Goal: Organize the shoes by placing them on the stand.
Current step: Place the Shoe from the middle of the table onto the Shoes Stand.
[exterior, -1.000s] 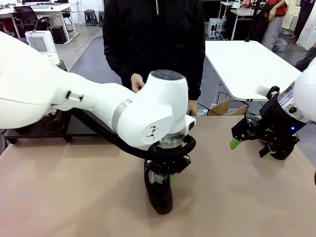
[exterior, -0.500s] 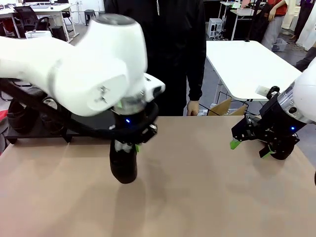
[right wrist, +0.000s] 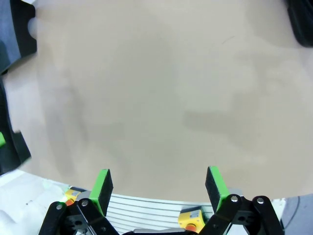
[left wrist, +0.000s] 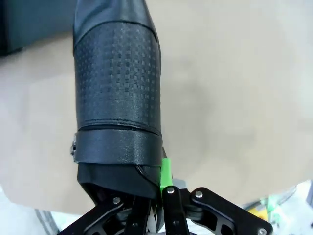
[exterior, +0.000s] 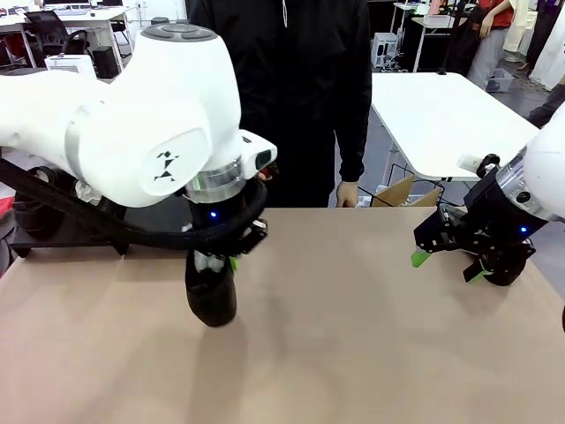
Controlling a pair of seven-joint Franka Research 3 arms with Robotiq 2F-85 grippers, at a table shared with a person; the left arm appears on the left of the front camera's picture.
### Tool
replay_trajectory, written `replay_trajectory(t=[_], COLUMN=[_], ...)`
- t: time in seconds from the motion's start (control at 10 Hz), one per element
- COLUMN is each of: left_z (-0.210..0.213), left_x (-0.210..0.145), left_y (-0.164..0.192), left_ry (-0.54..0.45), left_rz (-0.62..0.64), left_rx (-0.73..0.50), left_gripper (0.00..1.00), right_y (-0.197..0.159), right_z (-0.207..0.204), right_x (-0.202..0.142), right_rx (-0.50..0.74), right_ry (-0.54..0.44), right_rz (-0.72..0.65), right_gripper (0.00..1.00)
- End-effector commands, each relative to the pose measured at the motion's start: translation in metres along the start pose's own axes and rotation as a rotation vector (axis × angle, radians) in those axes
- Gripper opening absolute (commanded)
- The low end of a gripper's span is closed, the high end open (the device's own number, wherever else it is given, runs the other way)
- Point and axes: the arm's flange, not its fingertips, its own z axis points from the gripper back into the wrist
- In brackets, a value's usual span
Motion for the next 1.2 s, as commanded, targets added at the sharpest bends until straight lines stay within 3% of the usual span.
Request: replay_trajectory(t=[0.0,0.3,0.6,1.1], left_z=[0.008,0.004,-0.031,-0.066], left_x=[0.026,0.097,0.145,0.169], left_y=[0.045,0.091,0.092,0.105], left_ry=[-0.271,-0.4,-0.359,-0.359], left_rz=[0.082,0.022,-0.061,-0.034], left_rx=[0.199,0.437,0.367,0.333], left_gripper=[0.0,0.0,0.0,0.0], right_y=[0.0,0.0,0.0,0.0], right_z=[0.0,0.0,0.0,0.0], right_x=[0.0,0.0,0.0,0.0], right_rx=[0.01,0.01,0.01,0.01], right_ry=[0.003,0.003,0.003,0.003], right_rz=[0.004,0.004,0.004,0.004], right_gripper=[1.0,1.0,1.0,1.0])
